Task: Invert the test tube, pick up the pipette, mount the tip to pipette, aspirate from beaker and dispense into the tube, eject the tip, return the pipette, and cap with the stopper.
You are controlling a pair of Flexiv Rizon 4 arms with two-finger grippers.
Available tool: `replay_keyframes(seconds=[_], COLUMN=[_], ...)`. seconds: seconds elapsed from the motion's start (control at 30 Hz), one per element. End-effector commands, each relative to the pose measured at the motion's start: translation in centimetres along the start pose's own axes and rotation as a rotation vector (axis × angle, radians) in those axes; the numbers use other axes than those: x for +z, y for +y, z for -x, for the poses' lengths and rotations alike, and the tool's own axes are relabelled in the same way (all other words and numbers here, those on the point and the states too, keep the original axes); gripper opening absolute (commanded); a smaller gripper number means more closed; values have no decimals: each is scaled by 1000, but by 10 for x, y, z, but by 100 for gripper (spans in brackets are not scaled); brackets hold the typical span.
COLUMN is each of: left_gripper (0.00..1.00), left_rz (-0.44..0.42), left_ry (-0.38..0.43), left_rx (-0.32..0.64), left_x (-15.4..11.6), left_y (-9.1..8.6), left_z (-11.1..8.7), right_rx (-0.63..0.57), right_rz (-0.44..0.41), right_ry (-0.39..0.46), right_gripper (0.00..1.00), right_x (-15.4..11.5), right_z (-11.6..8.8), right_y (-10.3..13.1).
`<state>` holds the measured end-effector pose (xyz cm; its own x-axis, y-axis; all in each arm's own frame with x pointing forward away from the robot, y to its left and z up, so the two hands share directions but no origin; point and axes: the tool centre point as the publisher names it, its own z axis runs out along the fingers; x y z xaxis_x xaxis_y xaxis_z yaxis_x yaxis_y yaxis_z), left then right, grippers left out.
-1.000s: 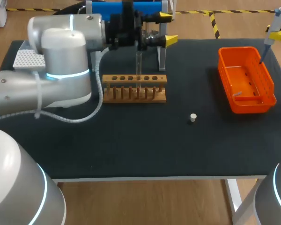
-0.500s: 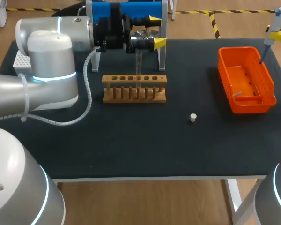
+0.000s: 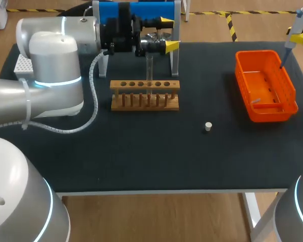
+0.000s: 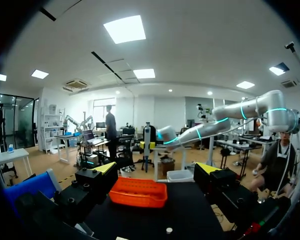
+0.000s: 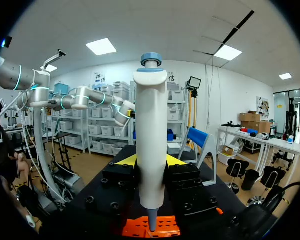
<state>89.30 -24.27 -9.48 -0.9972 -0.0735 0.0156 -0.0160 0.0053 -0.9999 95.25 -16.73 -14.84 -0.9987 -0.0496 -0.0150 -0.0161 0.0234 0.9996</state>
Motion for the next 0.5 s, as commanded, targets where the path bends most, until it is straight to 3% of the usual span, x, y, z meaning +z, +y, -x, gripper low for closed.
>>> replay_keyframes(seconds=[0.03, 0.27, 0.5], left_gripper=[100, 100, 100], left_rz=[3, 3, 3], left_ry=[3, 3, 3], left_rx=[-1, -1, -1], left_x=[0, 0, 0], left_y=[-1, -1, -1], left_z=[1, 1, 1], right_rx=[0, 0, -36], right_rz=[-5, -5, -78], right_ry=[-2, -2, -47], right_gripper=[0, 0, 0], right_x=[1, 1, 37], right_z=[-1, -1, -22], right_y=[2, 2, 14])
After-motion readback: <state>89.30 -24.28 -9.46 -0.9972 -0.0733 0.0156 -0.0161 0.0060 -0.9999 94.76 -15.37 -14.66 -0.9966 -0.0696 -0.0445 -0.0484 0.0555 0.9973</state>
